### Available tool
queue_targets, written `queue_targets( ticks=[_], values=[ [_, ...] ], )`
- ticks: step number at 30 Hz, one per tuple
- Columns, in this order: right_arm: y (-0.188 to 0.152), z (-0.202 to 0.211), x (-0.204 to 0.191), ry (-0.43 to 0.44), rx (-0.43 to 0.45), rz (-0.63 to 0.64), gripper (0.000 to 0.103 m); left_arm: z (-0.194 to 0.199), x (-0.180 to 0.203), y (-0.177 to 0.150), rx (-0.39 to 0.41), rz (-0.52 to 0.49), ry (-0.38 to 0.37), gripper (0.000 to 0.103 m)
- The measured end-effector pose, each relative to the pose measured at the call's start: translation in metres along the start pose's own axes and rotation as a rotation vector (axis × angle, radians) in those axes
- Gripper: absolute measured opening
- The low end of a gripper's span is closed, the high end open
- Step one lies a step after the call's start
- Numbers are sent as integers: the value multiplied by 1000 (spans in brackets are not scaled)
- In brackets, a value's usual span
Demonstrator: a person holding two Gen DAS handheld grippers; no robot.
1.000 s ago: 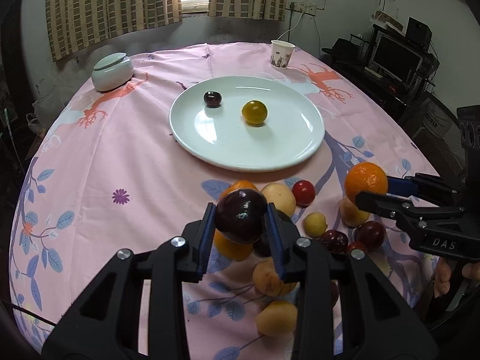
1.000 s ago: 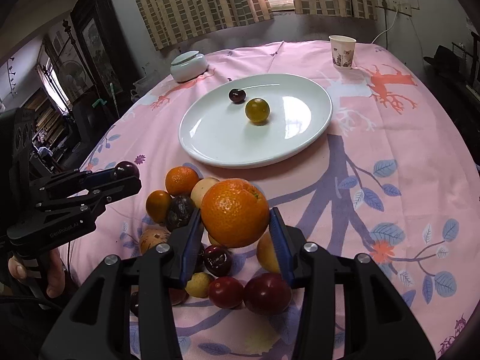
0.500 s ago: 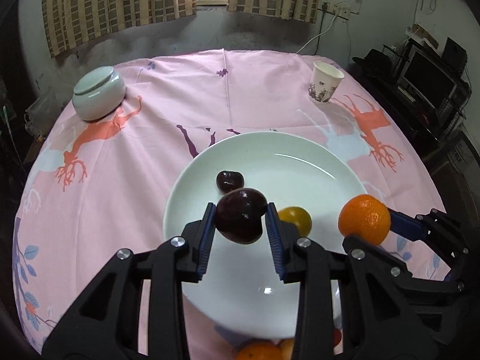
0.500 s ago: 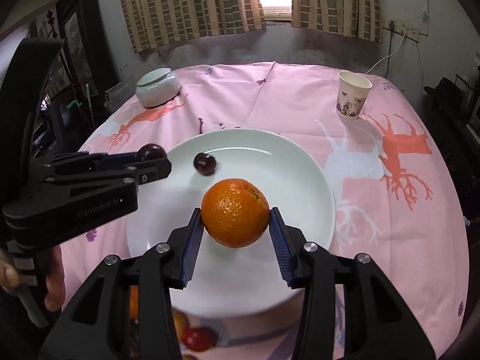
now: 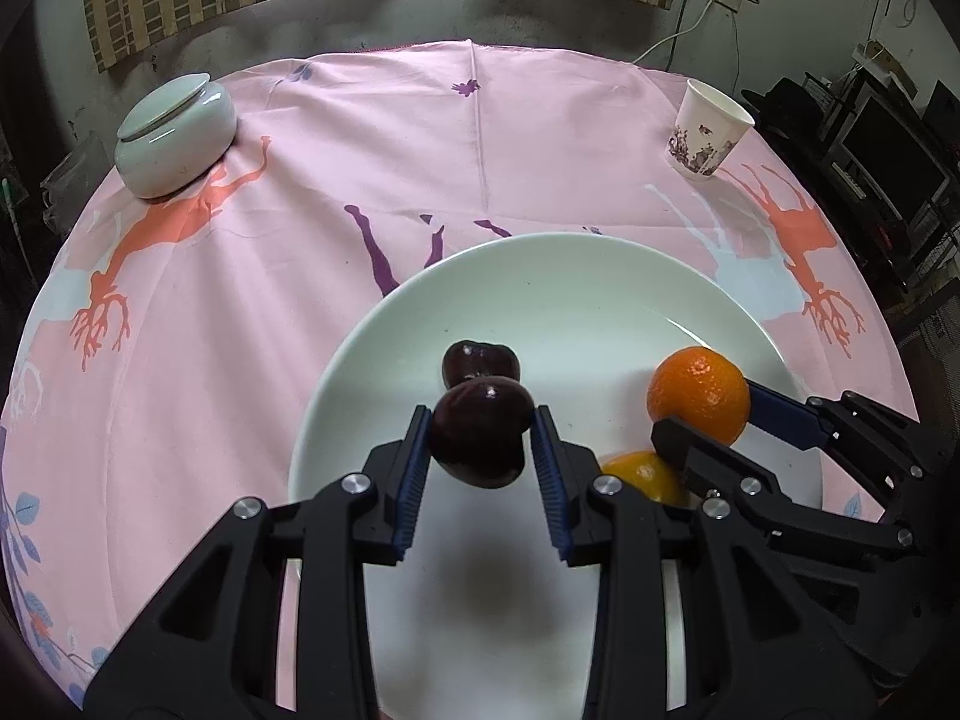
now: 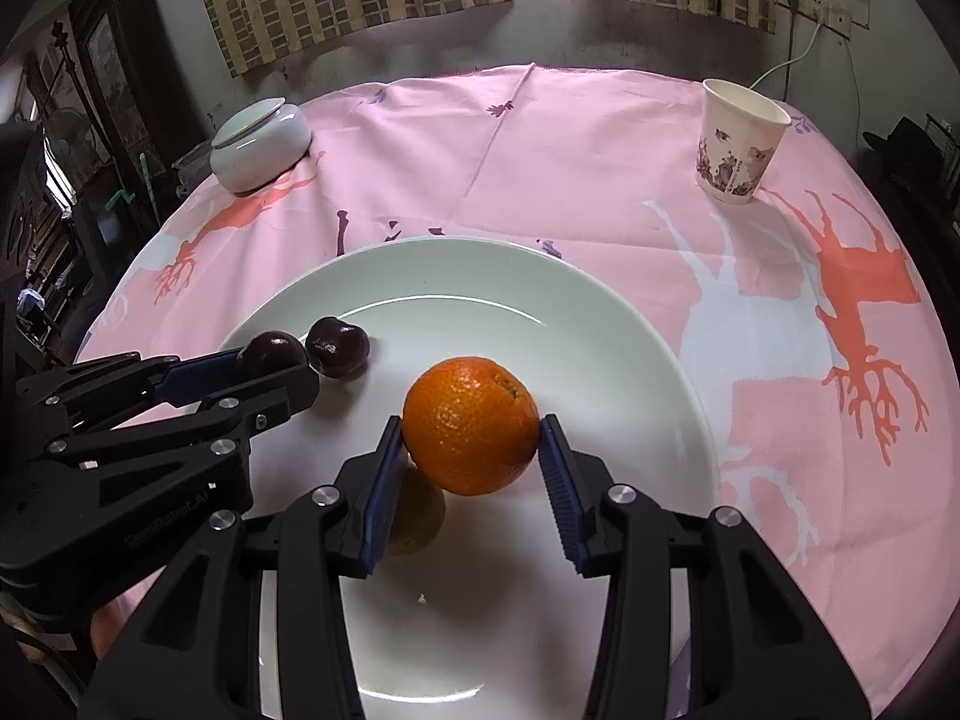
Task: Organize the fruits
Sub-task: 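Carry both fruits onto the white plate and open both tools, then grasp a large red plum with the right tool while the left tool grasps a pale yellow fruit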
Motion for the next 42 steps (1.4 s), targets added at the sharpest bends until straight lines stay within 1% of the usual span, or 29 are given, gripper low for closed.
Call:
queue_targets(
  ticks=[3,4,5,7,9,11,13,15,16,17,19,21,24,26,29,32,35,36,37,38,42],
  values=[
    [3,-2,0,-24,-2,6,47,-3,-1,1,-7,11,11,34],
    [4,-1,-2,-35,10,17,50,-4,-2,2,-7,15,17,34],
    [6,2,-3,-54,32,28,55,-3,-4,2,-7,20,25,38],
    [10,14,-4,-94,82,48,62,3,-9,2,0,32,31,50],
    [10,30,-4,-78,108,54,67,19,-14,0,26,41,37,73],
    [6,51,-6,-57,127,60,68,40,-17,-5,67,46,39,85],
    [-4,75,-8,-48,149,77,71,64,-16,-15,99,35,36,89],
    [-23,99,-9,-41,163,94,81,88,-13,-33,131,23,22,94],
    [-35,109,-9,-40,163,102,96,99,-10,-45,148,16,13,95],
    [-48,118,-9,-40,169,109,102,108,-8,-57,161,8,10,97],
    [-78,133,-8,-47,176,130,102,123,-1,-85,182,-1,30,97],
    [-111,139,-5,-72,155,142,102,132,5,-118,197,-6,64,97],
    [-159,150,2,-82,148,118,102,141,12,-168,214,-2,112,97],
    [-185,157,8,-89,157,86,102,147,15,-197,224,12,123,97],
    [-207,161,20,-104,153,14,102,151,18,-226,196,-1,115,97],
    [-217,164,25,-46,121,-23,102,156,20,-242,187,-28,114,97],
    [-224,167,26,-29,126,-36,101,156,21,-251,177,-39,121,97],
    [-225,167,28,-18,130,-54,98,156,20,-253,172,-33,119,97],
    [-226,166,31,-6,127,-71,81,155,18,-255,169,-26,116,97],
    [-228,164,31,6,110,-81,68,155,18,-256,165,-20,112,97],
    [-234,154,29,-3,64,-65,64,158,18,-259,163,-25,107,97]
  ],
)
Point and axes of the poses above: each gripper's, at about its wrist camera, not at the fingertips, and z roughly against the way its jaws point, x to its right, y to its top, the point moved 3 cm from there along -z, roughly the way its jaws point, and after that the axes turned 9 degrees about -z, right-handed, at the moved point
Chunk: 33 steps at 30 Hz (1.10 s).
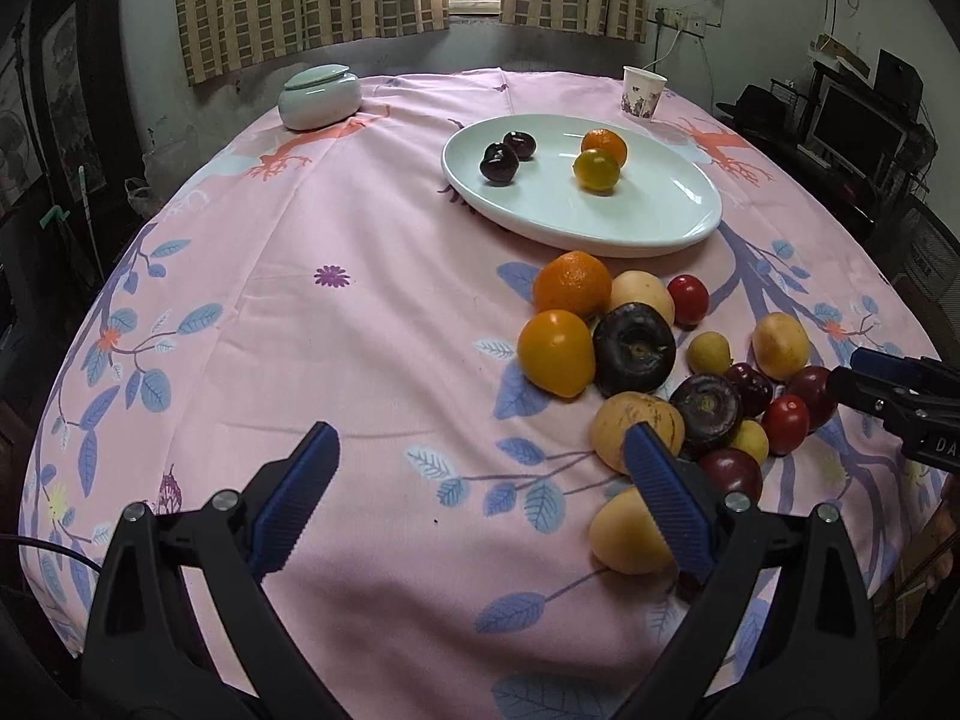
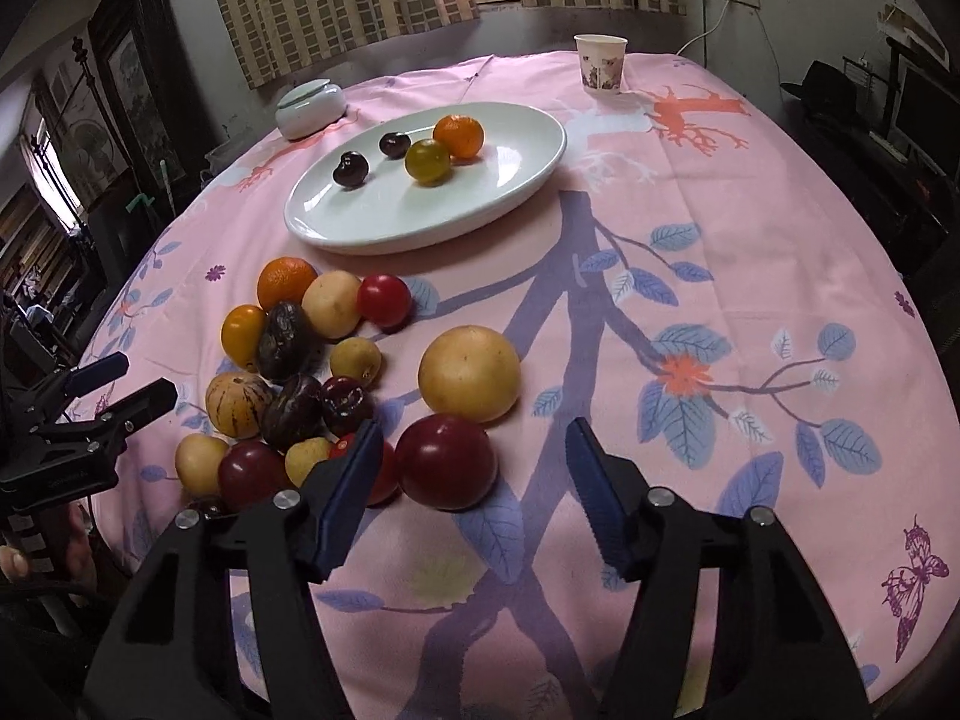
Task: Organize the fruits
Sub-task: 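Grasp a large red plum with the right tool while the left tool grasps a pale yellow fruit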
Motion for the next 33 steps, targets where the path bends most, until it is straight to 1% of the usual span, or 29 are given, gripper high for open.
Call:
queue_targets(
  ticks=[1,2,4,6,7,8,10,14,18,21,22,24,26,29,31,32,33],
  values=[
    [-2,-2,-1,5,-9,3,61,2,1,-1,2,-4,2,97],
    [-4,-4,-2,11,-19,4,54,3,1,-1,1,-8,1,97],
    [-7,-12,-3,11,-49,4,51,6,1,-4,-6,-22,3,97],
    [-7,-16,-3,19,-43,-4,50,7,3,-7,-21,-46,3,97],
    [-7,-18,-2,29,-43,-8,49,8,3,-10,-27,-56,3,97],
    [-6,-20,-1,45,-45,-12,43,9,4,-13,-34,-63,3,97],
    [-6,-21,1,71,-48,-32,41,11,4,-19,-45,-71,3,97],
    [-9,-10,1,89,-47,-52,40,12,5,-27,-61,-75,1,97],
    [-10,6,0,73,-12,-30,40,7,11,-28,-70,-65,-47,97],
    [-13,9,7,60,-16,-52,40,6,25,-28,-82,-106,-81,97],
    [-15,10,10,61,-19,-61,40,4,30,-29,-95,-125,-82,97],
    [-18,11,13,73,-27,-76,40,-6,36,-33,-145,-155,-64,97],
    [-21,13,15,83,-31,-83,40,-11,35,-36,-159,-144,-71,98],
    [-23,13,15,89,-34,-84,40,-19,32,-34,-156,-100,-149,99],
    [-25,13,16,99,-39,-90,40,-25,35,-30,-142,-80,-198,96],
    [-25,13,15,103,-42,-93,40,-28,38,-29,-138,-81,-206,96],
    [-27,14,16,107,-43,-96,40,-30,40,-27,-126,-85,-199,96]
  ],
)
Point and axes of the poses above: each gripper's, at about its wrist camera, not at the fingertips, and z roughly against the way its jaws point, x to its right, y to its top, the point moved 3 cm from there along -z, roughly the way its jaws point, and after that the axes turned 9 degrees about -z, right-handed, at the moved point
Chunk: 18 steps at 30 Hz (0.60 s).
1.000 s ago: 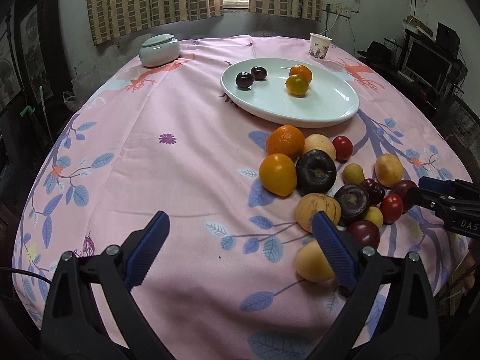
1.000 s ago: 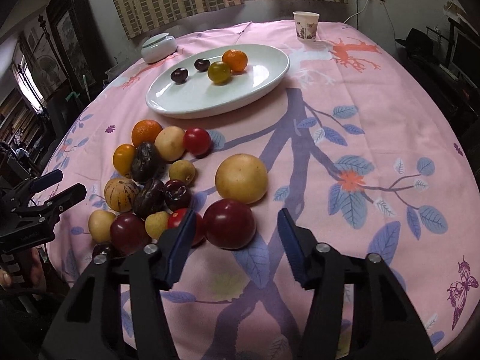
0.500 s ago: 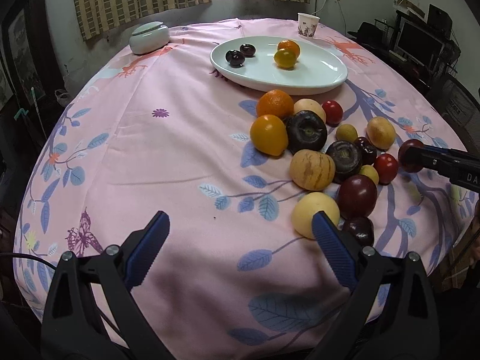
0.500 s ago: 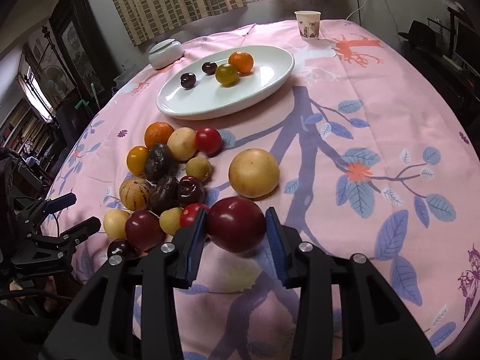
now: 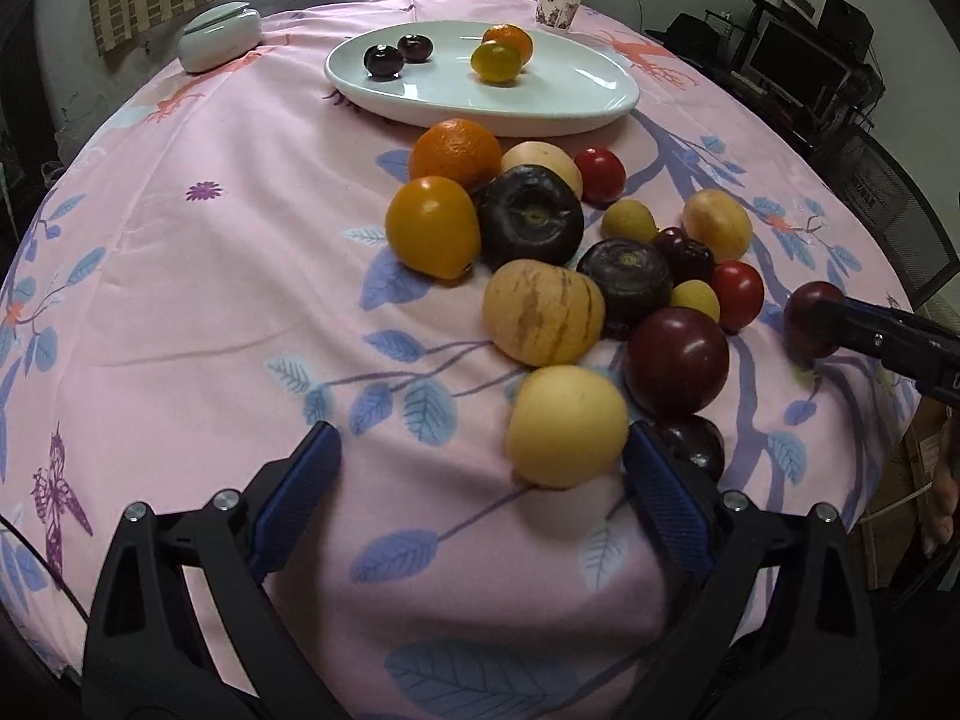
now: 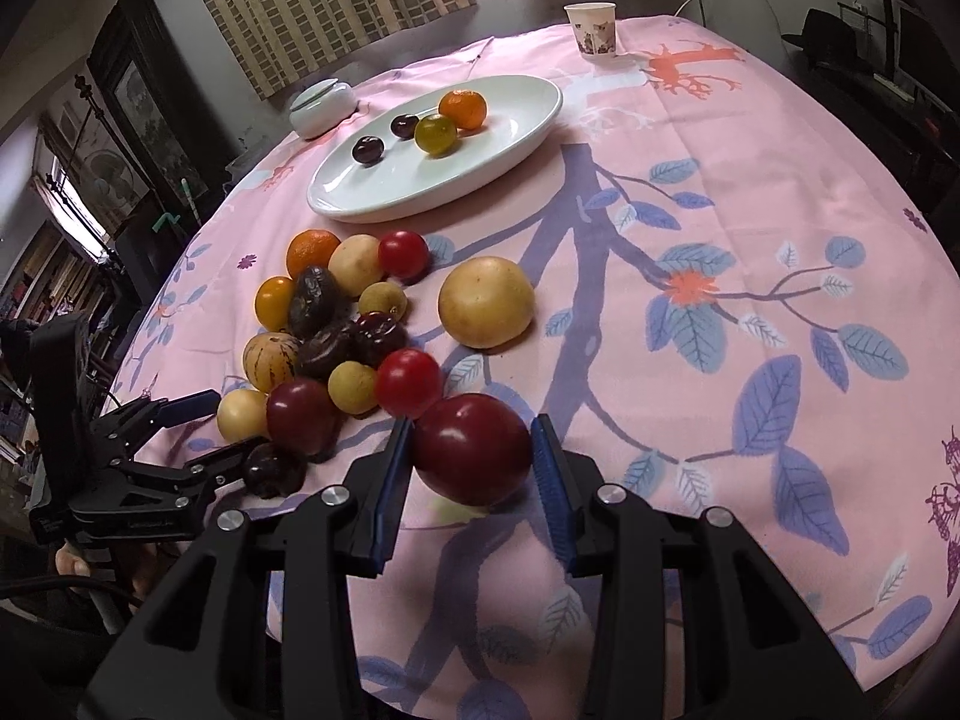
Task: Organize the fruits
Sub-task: 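Grasp a large red plum with the right tool while the left tool grasps a pale yellow fruit, then carry both fruits onto the white plate and open both tools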
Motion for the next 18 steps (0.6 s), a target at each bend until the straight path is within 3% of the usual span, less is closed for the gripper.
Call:
queue_targets(
  ticks=[4,6,7,9,18],
  values=[
    [-1,2,-1,-1,2,-1,40,-6,6,8,31,-7,-1,94],
    [-2,3,-4,-2,1,5,40,-3,12,9,32,-32,29,65],
    [-2,2,-5,-3,-1,10,40,-2,16,8,33,-56,41,60],
    [-3,1,-8,-7,-5,19,40,2,23,4,39,-81,27,40],
    [-4,-3,-22,-19,-3,60,40,30,11,0,84,-45,22,39]
  ],
)
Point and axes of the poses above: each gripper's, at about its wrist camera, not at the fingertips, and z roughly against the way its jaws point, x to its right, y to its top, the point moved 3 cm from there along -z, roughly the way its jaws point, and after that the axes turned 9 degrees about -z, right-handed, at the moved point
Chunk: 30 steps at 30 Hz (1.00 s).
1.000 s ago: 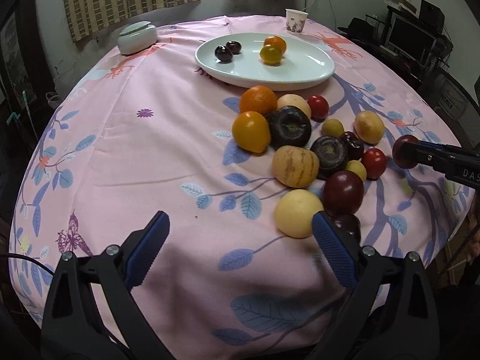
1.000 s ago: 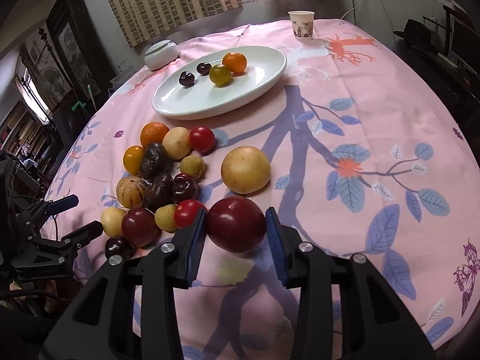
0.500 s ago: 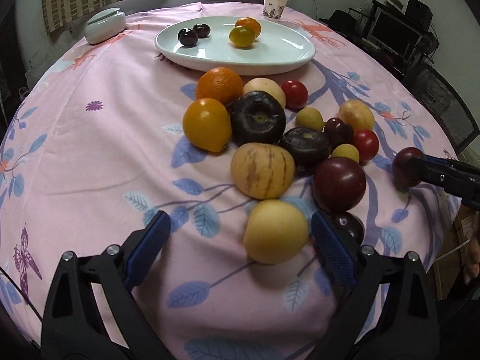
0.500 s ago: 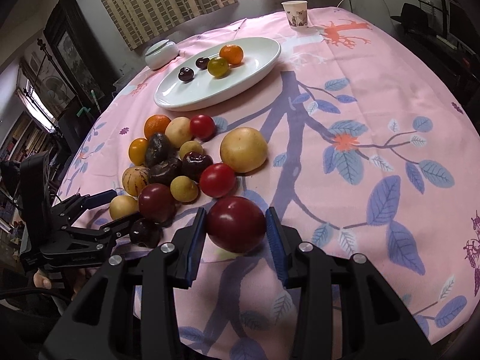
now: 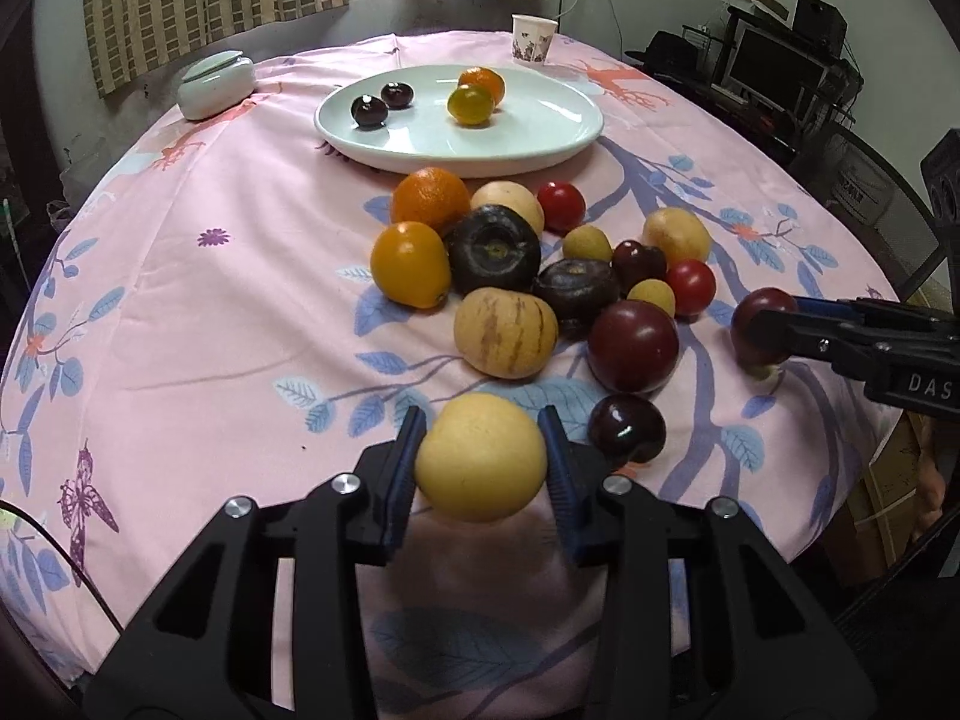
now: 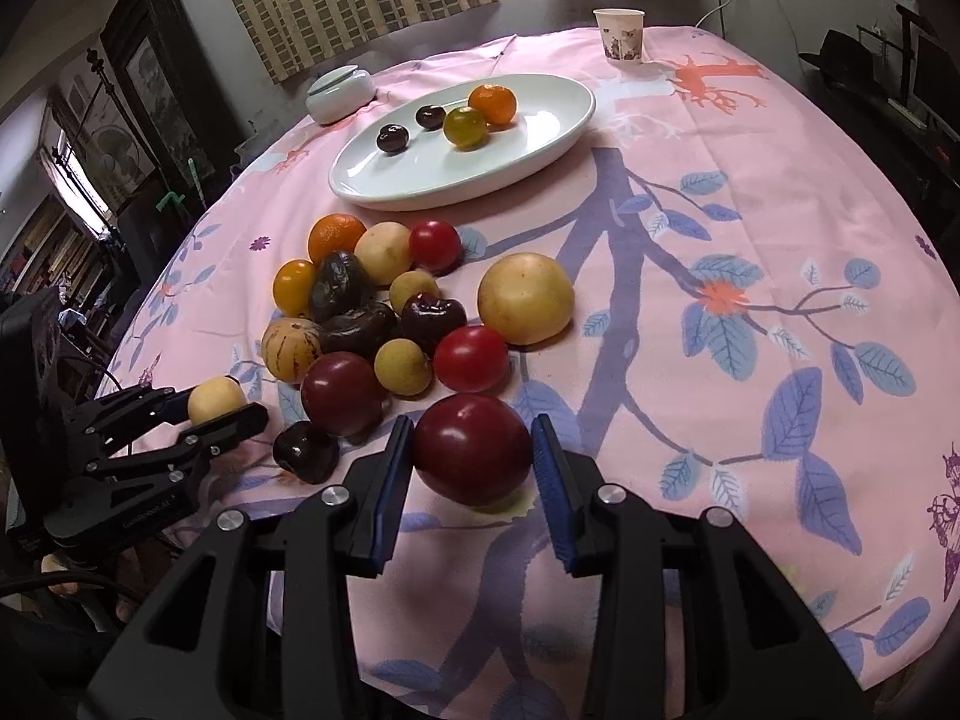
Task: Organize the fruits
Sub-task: 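Carry both fruits onto the white plate and open both tools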
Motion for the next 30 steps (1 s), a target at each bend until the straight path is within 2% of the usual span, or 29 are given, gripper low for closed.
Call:
queue_targets(
  ticks=[7,22,26,30],
  values=[
    [2,0,-7,1,6,17,40,18,-13,13,46,22,3,39],
    [18,-3,-22,32,16,67,40,15,-17,39,46,4,34,39],
    [33,-4,-30,43,28,93,40,9,-23,69,63,-3,34,39],
    [67,-9,-33,41,59,115,40,-4,-41,117,83,13,31,39]
  ],
)
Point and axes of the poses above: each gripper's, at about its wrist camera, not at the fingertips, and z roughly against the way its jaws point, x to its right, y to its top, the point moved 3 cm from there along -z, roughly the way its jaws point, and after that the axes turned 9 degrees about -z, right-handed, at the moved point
